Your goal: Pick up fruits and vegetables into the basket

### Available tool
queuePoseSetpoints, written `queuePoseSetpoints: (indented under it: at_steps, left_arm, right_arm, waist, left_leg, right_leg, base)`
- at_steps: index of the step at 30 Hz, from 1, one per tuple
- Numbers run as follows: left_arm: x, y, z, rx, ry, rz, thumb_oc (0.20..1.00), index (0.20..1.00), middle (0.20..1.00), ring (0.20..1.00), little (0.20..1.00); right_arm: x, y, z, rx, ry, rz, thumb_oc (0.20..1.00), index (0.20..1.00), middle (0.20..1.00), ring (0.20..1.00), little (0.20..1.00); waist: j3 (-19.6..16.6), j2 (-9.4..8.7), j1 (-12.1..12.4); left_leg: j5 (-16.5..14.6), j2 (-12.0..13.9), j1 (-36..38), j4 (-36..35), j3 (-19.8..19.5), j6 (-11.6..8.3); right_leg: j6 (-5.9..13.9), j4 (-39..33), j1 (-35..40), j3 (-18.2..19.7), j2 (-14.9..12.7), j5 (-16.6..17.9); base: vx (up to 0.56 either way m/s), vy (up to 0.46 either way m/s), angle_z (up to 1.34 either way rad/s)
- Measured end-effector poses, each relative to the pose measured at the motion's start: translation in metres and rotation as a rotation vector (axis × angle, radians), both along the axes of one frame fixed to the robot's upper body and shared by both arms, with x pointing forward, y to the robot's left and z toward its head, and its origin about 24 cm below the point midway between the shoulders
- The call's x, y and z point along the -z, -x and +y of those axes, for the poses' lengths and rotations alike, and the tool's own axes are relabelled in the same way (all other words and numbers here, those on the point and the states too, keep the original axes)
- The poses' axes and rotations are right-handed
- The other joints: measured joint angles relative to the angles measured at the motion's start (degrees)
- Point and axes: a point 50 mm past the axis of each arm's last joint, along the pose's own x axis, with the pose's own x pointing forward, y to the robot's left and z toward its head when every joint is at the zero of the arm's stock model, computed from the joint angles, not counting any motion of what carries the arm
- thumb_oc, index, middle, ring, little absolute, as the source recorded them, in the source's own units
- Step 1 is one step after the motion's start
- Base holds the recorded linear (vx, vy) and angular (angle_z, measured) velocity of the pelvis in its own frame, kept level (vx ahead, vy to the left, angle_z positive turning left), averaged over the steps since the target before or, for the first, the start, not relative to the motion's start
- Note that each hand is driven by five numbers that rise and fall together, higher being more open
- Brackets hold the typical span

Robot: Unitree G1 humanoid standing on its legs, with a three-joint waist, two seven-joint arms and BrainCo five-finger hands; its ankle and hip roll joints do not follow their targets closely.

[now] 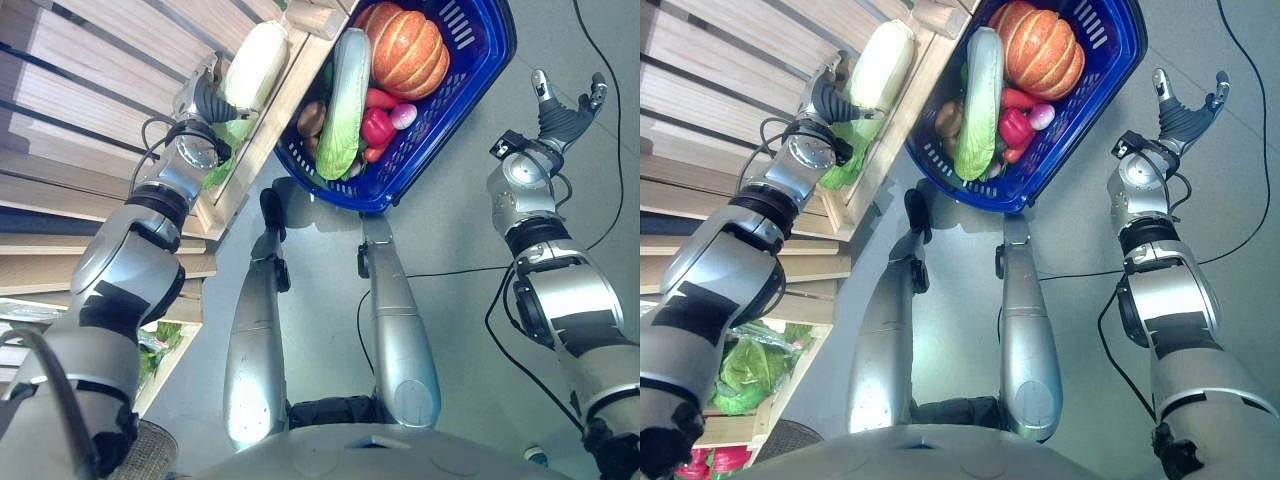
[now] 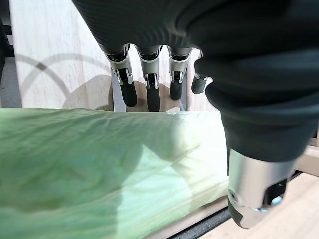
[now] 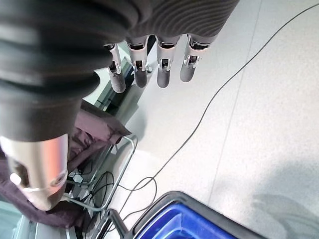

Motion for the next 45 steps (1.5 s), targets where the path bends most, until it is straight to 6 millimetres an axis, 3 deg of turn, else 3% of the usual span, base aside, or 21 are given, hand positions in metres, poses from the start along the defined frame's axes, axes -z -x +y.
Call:
queuePoseSetpoints:
  at_steps: [1,2,3,4,5,11,31,45]
  left_arm:
    - [0.0,0.0,0.001,0.0,0.0,0.008,0.953,0.953,0.953,0.953,0.953]
    - [0.0,0.0,0.002,-0.001,0.0,0.019,0.768,0.768,0.768,0.768,0.768]
    - [0.001,0.0,0.004,-0.006,0.0,0.028,0.658,0.658,0.658,0.658,0.658]
    - [0.001,0.0,0.005,-0.004,0.006,0.038,0.282,0.282,0.282,0.282,0.282]
    - [0.002,0.0,0.005,-0.001,0.013,0.045,0.2,0.2,0.2,0.2,0.2]
    - [0.002,-0.001,0.006,0.02,0.057,0.077,0.2,0.2,0.2,0.2,0.2]
    - [-0.002,-0.002,0.009,0.08,0.156,0.127,0.2,0.2,0.2,0.2,0.2]
    - [0.004,0.006,0.014,0.112,0.442,-0.048,0.2,0.2,0.2,0.2,0.2]
  right_arm:
    - [0.002,0.0,-0.001,-0.008,-0.019,0.001,1.0,1.0,1.0,1.0,1.0]
    - [0.004,0.0,-0.002,-0.013,-0.038,0.007,1.0,1.0,1.0,1.0,1.0]
    - [0.007,0.0,-0.004,-0.017,-0.054,0.016,1.0,1.0,1.0,1.0,1.0]
    - [0.01,0.0,-0.006,-0.021,-0.072,0.021,1.0,1.0,1.0,1.0,1.0]
    - [0.012,0.001,-0.007,-0.019,-0.079,0.029,1.0,1.0,1.0,1.0,1.0]
    - [0.021,0.003,-0.013,-0.027,-0.115,0.057,1.0,1.0,1.0,1.0,1.0]
    - [0.016,0.001,-0.011,-0.042,-0.11,0.041,1.0,1.0,1.0,1.0,1.0]
    - [0.011,0.0,-0.004,-0.078,-0.068,0.006,1.0,1.0,1.0,1.0,1.0]
  waist:
    - [0.0,0.0,0.0]
    - [0.0,0.0,0.0]
    - [0.0,-0.01,0.0]
    - [0.0,-0.01,0.0]
    - [0.0,0.0,0.0]
    - [0.0,0.0,0.1]
    - [-0.1,-0.05,0.7]
    - [-0.1,-0.06,0.6]
  left_leg:
    - [-0.1,0.1,0.0,0.0,0.1,-0.04]
    - [-0.1,0.2,0.0,0.0,0.0,-0.13]
    - [-0.2,0.4,0.0,0.0,0.0,-0.22]
    - [-0.3,0.5,0.0,0.0,0.1,-0.32]
    - [-0.3,0.5,0.0,0.0,0.1,-0.35]
    - [-0.4,0.6,0.0,0.2,0.2,-0.32]
    - [-0.6,0.6,-0.2,0.2,0.4,-0.29]
    - [-0.8,0.6,-1.0,0.2,-0.1,-0.3]
  right_leg:
    - [-0.08,0.0,0.0,0.0,0.1,0.1]
    - [-0.1,-0.1,0.0,0.0,0.2,0.1]
    - [-0.15,-0.1,0.0,0.0,0.4,0.1]
    - [-0.28,-0.1,0.0,0.0,0.5,0.2]
    - [-0.31,-0.1,0.0,0.0,0.5,0.2]
    - [-0.32,-0.1,-0.1,-0.1,0.5,0.2]
    - [-0.37,-0.5,-0.2,-0.1,0.4,0.3]
    - [-0.38,-1.0,-0.3,-0.5,0.4,0.3]
  base:
    - [0.0,0.004,-0.04]
    - [0.01,0.003,-0.04]
    - [0.0,-0.001,-0.04]
    - [0.0,-0.003,-0.04]
    - [0.0,-0.007,-0.04]
    - [0.0,0.0,0.0]
    - [0.0,0.0,0.0]
    - [0.0,-0.002,0.0]
